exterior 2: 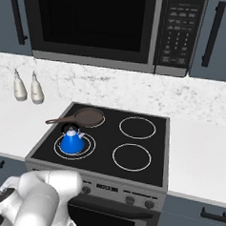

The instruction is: Pick the kettle from the counter and place it on a stove burner. Then turn the burner on.

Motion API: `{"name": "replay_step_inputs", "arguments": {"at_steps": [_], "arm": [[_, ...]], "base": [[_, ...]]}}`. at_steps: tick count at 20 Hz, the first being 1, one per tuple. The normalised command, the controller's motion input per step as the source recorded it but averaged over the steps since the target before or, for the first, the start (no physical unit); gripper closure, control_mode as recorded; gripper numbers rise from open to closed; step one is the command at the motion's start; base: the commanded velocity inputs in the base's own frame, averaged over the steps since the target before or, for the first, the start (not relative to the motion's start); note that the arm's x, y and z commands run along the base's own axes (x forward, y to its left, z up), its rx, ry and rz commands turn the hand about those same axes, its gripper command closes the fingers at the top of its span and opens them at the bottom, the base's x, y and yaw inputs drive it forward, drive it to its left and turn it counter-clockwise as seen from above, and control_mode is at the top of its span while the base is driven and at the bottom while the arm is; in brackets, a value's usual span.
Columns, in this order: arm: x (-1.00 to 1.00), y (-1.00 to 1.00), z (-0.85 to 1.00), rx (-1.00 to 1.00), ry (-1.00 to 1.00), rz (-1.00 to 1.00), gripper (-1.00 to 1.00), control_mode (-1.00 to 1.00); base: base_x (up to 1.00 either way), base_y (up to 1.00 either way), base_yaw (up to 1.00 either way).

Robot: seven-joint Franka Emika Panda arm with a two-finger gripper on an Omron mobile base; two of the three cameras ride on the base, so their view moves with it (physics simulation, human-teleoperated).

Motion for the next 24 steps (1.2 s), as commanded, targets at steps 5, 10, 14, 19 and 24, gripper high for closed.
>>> {"name": "replay_step_inputs", "arguments": {"at_steps": [5,10,14,19,24], "arm": [[0.15,-0.08,-0.12,0.13,0.0,0.05,-1.0,-1.0],[0.09,-0.08,-0.22,0.12,0.0,0.06,-1.0,-1.0],[0.03,-0.04,-0.3,0.12,0.0,0.05,-1.0,-1.0],[0.0,-0.02,-0.37,0.11,0.0,0.04,-1.0,-1.0],[0.0,0.0,-0.21,0.12,0.0,0.02,-1.0,-1.0]], "base": [[0.0,0.0,0.0],[0.0,0.0,0.0],[0.0,0.0,0.0],[0.0,0.0,0.0],[0.0,0.0,0.0]]}}
